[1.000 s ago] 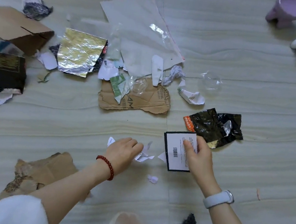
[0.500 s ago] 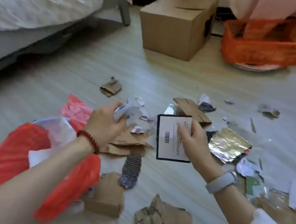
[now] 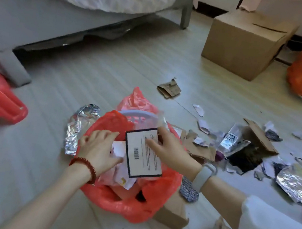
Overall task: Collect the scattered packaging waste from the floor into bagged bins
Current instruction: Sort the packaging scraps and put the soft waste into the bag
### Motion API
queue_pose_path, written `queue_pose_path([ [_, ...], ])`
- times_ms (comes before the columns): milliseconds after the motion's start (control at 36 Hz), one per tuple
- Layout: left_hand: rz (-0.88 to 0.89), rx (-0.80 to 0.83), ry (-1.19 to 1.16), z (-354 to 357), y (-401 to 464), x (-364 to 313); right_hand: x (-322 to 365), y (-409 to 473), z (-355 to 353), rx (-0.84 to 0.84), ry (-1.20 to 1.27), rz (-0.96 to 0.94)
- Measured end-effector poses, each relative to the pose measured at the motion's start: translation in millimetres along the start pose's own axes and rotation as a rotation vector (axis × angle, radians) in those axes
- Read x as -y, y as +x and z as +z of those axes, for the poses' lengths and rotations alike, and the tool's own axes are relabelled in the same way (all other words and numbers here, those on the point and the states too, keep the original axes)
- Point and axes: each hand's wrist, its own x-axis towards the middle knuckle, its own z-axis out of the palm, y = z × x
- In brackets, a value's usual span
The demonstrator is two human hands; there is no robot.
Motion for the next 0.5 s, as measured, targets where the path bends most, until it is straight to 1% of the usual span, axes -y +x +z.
queue_pose_path([
  [28, -0.002, -0.058, -0.028, 1, -2, 5, -7, 1, 8, 0.01, -0.097, -0.036],
  [83, -0.033, -0.125, -0.084, 6, -4, 24, -19, 8, 31, 0.047, -0.376, -0.155],
  [139, -0.057, -0.153, -0.154, 12, -4, 39, -30, 14, 52, 0.087, -0.665, -0.331],
  [167, -0.066, -0.159, -0.195, 17, -3, 45, -35, 16, 61, 0.115, -0.783, -0.389],
  [222, -0.065, -0.166, -0.282, 27, 1, 54, -42, 21, 79, 0.173, -0.956, -0.437],
  [278, -0.034, -0.172, -0.383, 37, 6, 60, -50, 25, 92, 0.262, -1.041, -0.426],
  [333, -0.028, -0.184, -0.477, 43, 8, 63, -65, 31, 103, 0.386, -1.129, -0.368],
  [417, -0.051, -0.206, -0.534, 45, 8, 62, -89, 37, 123, 0.552, -1.267, -0.243],
  [444, -0.047, -0.209, -0.533, 46, 8, 62, -96, 39, 130, 0.59, -1.249, -0.2],
  [500, -0.047, -0.202, -0.498, 46, 8, 62, -83, 39, 132, 0.594, -1.163, -0.205],
])
